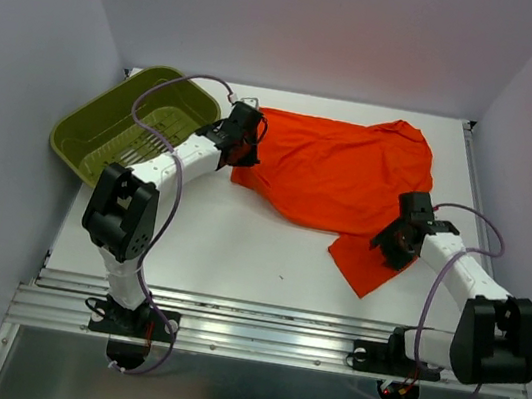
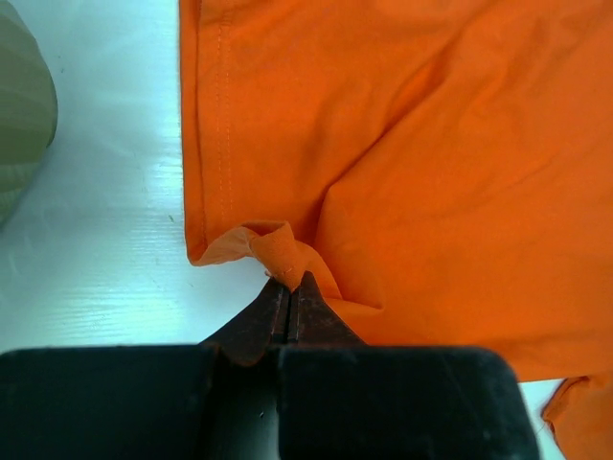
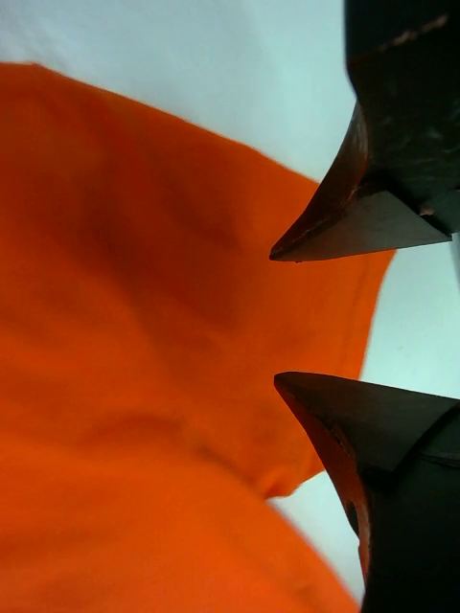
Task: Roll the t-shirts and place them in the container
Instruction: Flatten out the T-shirt at the center of the board.
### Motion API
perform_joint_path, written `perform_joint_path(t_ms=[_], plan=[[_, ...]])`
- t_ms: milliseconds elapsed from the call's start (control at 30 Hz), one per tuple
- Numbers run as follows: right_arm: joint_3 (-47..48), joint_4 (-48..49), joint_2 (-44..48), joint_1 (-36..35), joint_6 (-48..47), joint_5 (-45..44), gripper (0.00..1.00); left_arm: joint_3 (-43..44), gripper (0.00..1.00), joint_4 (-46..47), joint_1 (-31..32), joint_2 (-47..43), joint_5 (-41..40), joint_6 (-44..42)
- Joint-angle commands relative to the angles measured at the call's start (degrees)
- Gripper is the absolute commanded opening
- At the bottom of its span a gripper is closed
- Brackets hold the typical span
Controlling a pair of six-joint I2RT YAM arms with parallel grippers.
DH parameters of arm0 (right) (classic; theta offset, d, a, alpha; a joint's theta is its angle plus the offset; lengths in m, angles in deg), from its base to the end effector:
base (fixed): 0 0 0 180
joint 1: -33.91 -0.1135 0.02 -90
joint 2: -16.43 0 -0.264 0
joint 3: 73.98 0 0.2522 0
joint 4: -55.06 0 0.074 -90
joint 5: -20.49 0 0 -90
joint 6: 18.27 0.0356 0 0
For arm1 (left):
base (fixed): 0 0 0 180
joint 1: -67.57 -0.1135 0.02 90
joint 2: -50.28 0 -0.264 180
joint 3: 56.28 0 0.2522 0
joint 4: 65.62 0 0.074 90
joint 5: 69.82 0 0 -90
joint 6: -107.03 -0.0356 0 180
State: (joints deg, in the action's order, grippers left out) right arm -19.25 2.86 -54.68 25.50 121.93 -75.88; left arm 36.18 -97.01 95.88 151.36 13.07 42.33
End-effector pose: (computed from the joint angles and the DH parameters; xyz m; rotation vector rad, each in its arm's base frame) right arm 0.2147 0.0277 0.1903 1.0113 2.5676 0.1215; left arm 0.3576 -0.1876 0.2645 -0.0061 2.2875 -0.3539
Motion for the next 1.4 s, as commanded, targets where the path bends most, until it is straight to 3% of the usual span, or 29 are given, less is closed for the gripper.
perform_joint_path(t_ms=[0, 167, 400, 633, 867, 967, 1067, 1167, 1367], plan=[[7.71, 6.35, -7.71, 5.93, -3.86, -6.56, 0.55, -0.64, 0.00, 0.93, 0.33, -2.64, 0.17, -0.87], [11.58, 11.00, -15.00, 11.03, -6.69, -7.51, 0.55, -3.98, 0.00, 2.15, 1.48, -3.43, 0.52, 0.10], [18.52, 14.88, -28.19, 11.74, -8.53, -9.53, 0.55, -4.52, 0.00, 4.35, 2.53, 0.08, 2.54, 1.77], [34.94, 15.76, -45.32, 12.80, -11.87, -12.88, 0.56, 4.08, 0.00, 4.01, 2.01, 7.63, 0.70, 1.33], [58.94, 10.15, -59.22, 13.41, -14.77, -10.25, 0.60, 19.01, 0.00, 1.11, 1.48, 17.91, 1.14, 0.98], [60.29, 8.82, -55.73, 13.41, -15.47, -6.13, 0.66, 23.07, 0.00, -0.83, 1.13, 19.85, 0.79, 0.89], [52.75, 10.65, -46.25, 13.41, -15.83, -3.83, 0.83, 23.70, 0.00, -1.01, 0.86, 19.77, 0.70, 0.54], [43.25, 11.01, -36.05, 13.41, -16.00, -3.73, 0.93, 24.13, 0.00, -1.53, 0.43, 19.60, 0.70, 0.36], [24.82, 10.48, -21.37, 13.41, -13.46, -2.87, 1.00, 22.65, 0.00, -1.88, -0.28, 17.23, 0.00, -0.51]])
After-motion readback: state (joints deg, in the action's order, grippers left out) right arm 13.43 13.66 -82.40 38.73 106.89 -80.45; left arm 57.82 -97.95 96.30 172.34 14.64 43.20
